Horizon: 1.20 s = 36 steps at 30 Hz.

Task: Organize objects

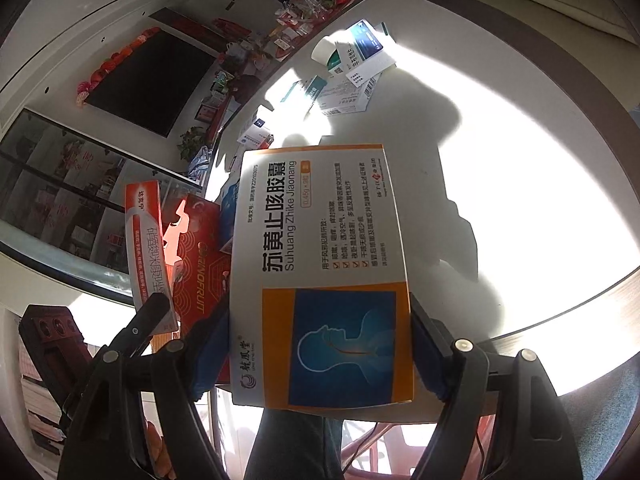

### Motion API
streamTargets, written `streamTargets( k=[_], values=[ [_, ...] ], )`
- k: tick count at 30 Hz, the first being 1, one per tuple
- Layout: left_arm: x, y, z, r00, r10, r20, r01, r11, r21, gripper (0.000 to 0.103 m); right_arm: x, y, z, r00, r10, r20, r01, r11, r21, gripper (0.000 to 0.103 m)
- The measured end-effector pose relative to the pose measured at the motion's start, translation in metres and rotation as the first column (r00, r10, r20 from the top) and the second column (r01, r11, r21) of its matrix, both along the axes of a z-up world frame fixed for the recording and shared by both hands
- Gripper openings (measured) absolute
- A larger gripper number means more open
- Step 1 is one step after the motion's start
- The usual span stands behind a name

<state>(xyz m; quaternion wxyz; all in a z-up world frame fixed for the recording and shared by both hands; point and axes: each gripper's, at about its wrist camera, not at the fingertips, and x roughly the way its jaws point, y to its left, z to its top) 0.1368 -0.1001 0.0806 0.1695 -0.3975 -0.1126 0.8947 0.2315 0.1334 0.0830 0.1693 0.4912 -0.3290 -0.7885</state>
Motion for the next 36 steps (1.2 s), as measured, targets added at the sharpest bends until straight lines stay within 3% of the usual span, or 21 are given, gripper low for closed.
streamTargets(
  k=[13, 36],
  values=[
    [0.0043, 0.0044, 0.0059, 0.999, 0.001, -0.035, -0.003, 0.998, -0.064, 0.026, 0.0001, 0.0041, -0.0022, 1.0, -0.007, 0.006, 0.007, 1.0, -0.006, 0.078],
    [0.0064, 0.0005, 0.0072, 0.998, 0.03, -0.048, -0.035, 0.994, -0.103, 0.026, 0.0042, 0.0013, -0.0054, 1.0, 0.002, 0.016, -0.002, 1.0, -0.01, 0.078]
  ],
)
